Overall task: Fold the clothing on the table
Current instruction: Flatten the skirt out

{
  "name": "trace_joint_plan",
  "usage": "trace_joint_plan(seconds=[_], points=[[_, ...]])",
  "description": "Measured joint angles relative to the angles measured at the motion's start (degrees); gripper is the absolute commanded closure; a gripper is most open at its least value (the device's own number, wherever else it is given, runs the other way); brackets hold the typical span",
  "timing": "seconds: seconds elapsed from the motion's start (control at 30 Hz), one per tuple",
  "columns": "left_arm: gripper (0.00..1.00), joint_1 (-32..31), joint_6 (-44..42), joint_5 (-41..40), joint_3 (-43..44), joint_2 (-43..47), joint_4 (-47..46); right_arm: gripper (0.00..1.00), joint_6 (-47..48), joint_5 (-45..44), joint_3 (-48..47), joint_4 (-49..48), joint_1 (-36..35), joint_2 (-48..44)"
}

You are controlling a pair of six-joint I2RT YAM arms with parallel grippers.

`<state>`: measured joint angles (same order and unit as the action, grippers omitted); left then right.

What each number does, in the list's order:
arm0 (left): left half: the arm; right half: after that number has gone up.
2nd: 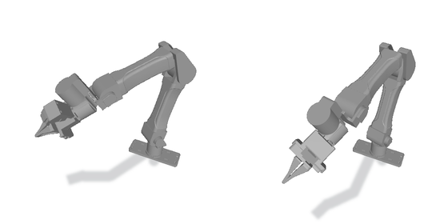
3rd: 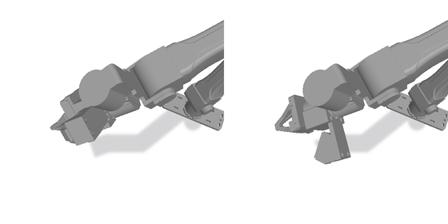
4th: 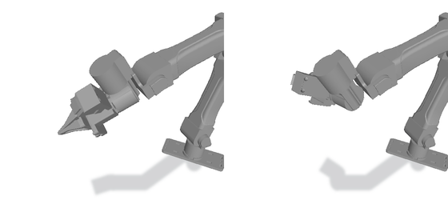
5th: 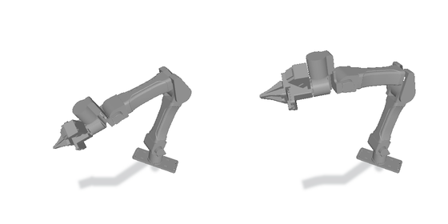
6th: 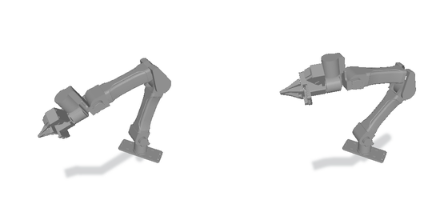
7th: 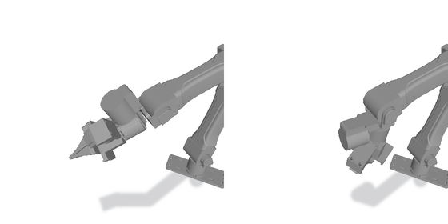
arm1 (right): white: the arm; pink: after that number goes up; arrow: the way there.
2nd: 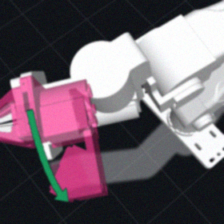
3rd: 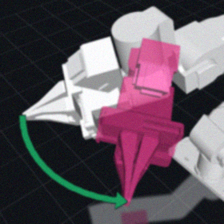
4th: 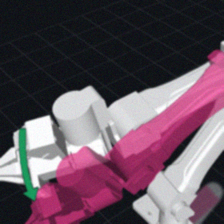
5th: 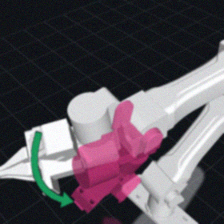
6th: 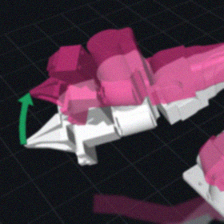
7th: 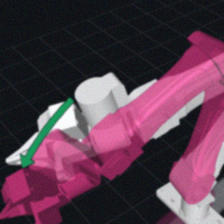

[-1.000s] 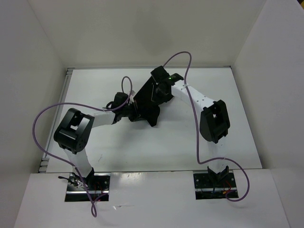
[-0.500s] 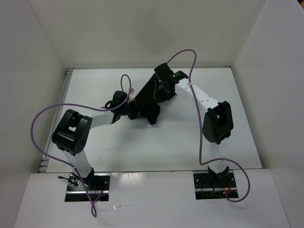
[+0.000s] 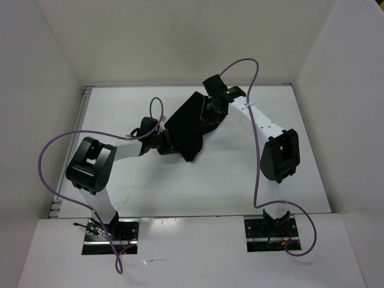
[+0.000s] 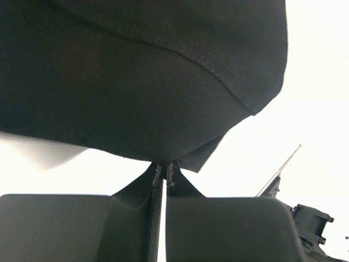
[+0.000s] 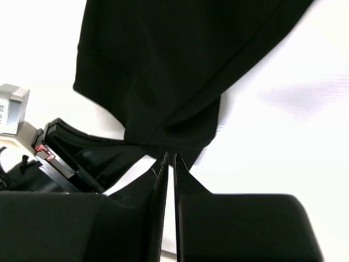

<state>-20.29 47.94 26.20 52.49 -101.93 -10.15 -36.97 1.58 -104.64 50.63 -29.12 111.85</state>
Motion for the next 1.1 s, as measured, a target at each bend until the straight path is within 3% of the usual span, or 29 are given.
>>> trace_joint_plan(seconds=[0.13, 0.2, 0.23, 0.37, 1.1], points=[[1.0, 0.28, -0.04, -0.44, -0.24, -0.2, 1.25, 0.93, -0.02, -0.74, 0.0, -0.02, 0.92, -0.74], [1.0, 0.28, -0.04, -0.44, -0.24, -0.22, 1.25, 0.7, -0.35, -0.74, 0.02, -0.07, 0.98, -0.81], [1.0, 0.28, -0.04, -0.44, -0.24, -0.2, 1.25, 0.65, -0.63, -0.68, 0.07, -0.13, 0.98, -0.81], [1.0, 0.28, -0.04, -0.42, -0.35, -0.2, 1.22, 0.57, -0.68, 0.39, 1.49, -1.38, 0.9, -0.96], [1.0, 0.28, -0.07, -0.37, -0.37, -0.22, 1.18, 0.69, -2.86, 6.97, 4.55, -7.43, -2.05, 4.76]])
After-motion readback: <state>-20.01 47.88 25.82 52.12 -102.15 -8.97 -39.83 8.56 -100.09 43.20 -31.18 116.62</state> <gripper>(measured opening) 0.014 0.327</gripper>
